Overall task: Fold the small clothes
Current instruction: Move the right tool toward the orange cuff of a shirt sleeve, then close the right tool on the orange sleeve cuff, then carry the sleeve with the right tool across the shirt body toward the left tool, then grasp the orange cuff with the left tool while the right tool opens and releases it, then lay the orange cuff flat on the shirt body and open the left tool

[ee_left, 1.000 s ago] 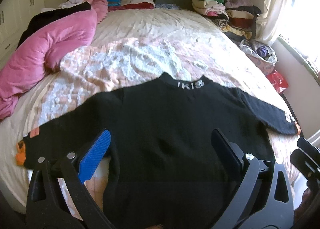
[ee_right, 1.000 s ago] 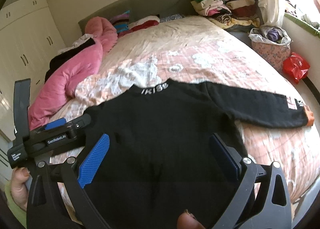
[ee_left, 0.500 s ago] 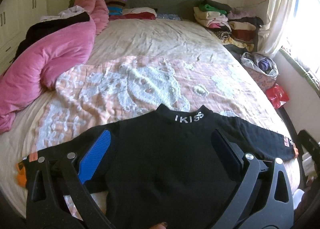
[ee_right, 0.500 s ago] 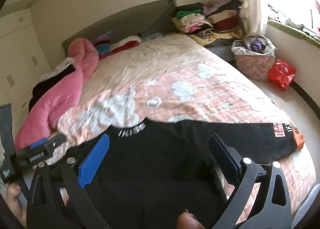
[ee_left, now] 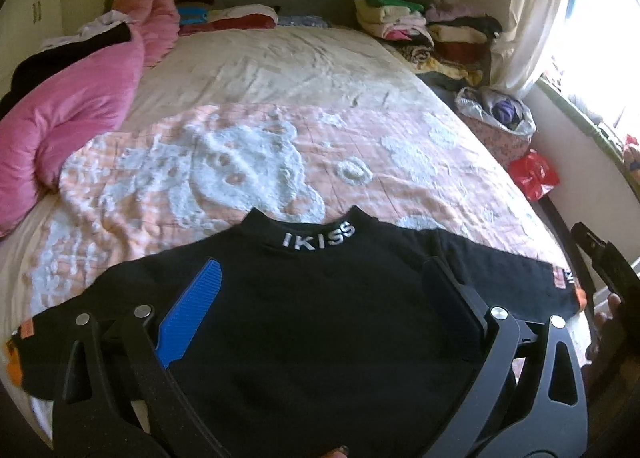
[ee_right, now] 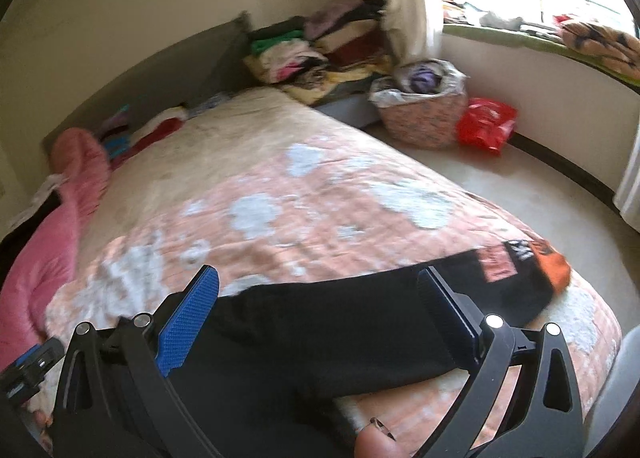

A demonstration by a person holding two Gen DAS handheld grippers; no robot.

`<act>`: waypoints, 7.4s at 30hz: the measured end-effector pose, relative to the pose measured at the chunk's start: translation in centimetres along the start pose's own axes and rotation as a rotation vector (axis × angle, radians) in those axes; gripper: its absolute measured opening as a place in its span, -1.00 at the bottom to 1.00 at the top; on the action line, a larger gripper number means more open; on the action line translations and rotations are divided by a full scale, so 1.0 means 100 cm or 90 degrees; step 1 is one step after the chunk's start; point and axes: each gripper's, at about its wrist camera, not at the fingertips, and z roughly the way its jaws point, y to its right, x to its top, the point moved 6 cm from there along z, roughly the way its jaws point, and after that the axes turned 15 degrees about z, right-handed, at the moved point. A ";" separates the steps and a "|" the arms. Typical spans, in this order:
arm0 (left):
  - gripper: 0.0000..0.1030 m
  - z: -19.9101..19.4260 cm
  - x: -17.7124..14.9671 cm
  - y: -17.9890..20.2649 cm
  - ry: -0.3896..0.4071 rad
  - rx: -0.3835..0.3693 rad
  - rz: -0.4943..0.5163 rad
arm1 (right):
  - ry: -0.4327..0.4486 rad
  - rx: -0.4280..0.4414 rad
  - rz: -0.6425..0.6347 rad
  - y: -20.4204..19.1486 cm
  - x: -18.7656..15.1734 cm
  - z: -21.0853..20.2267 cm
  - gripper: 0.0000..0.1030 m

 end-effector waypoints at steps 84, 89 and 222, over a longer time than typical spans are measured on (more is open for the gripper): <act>0.83 0.025 -0.020 -0.015 -0.014 -0.159 -0.137 | -0.108 0.301 0.041 -0.028 -0.005 -0.007 -0.55; 0.83 0.024 -0.033 -0.039 -0.017 -0.165 -0.170 | -0.149 0.316 -0.025 -0.062 -0.042 -0.007 -0.55; -0.30 0.037 -0.153 -0.047 -0.078 -0.136 -0.039 | -0.368 0.122 -0.289 -0.070 -0.175 0.053 0.45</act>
